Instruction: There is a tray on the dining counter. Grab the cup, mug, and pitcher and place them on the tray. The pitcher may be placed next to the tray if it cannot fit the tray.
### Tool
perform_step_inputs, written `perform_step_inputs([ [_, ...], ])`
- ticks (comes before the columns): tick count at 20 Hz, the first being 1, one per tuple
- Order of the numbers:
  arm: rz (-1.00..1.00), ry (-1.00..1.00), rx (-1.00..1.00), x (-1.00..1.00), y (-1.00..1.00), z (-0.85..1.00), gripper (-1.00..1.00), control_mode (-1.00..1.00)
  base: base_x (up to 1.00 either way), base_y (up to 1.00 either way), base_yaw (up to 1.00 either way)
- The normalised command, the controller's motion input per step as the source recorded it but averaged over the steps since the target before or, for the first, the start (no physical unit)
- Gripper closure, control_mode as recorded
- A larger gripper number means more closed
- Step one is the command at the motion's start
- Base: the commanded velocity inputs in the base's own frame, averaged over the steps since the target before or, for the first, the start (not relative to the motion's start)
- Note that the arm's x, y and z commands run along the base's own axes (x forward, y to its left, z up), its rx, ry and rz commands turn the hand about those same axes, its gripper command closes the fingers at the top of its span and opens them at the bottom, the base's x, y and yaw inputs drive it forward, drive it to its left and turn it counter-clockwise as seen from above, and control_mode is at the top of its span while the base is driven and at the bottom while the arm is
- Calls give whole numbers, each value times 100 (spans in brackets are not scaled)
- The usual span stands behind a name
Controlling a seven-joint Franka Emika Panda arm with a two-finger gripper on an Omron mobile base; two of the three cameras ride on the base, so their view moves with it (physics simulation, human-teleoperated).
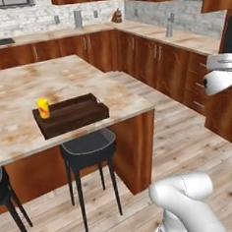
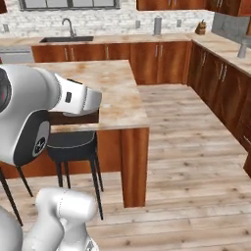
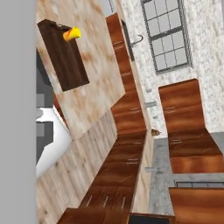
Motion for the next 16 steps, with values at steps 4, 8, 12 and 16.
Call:
perform_step_inputs([
  [4,0,0,0,0,0,0,100,100,30,66,25],
  [8,0,0,0,0,0,0,100,100,56,4,40],
  [12,0,0,0,0,0,0,100,100,70,2,34],
  [16,0,0,0,0,0,0,100,100,61,-3,20],
])
